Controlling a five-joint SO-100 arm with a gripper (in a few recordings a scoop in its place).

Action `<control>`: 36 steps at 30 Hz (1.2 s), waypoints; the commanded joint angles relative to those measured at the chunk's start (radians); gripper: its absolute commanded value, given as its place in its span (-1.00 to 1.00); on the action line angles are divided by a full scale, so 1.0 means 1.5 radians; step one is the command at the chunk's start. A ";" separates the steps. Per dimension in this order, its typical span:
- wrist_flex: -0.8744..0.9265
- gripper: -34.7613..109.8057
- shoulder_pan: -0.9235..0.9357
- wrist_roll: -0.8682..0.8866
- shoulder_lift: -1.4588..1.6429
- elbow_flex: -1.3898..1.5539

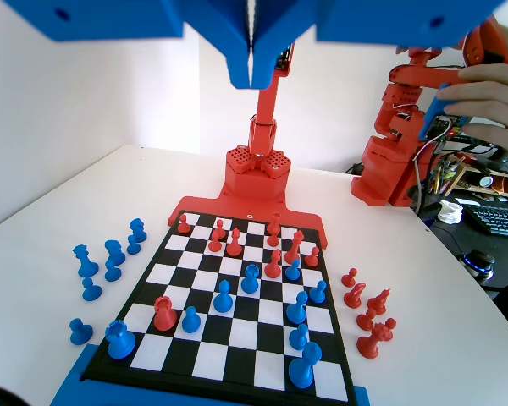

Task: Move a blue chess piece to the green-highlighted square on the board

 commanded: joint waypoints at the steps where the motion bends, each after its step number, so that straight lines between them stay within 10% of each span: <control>1: -0.001 -0.39 0.004 -0.002 0.002 -0.005; 36: 0.087 -0.51 -0.030 0.045 -0.229 -0.177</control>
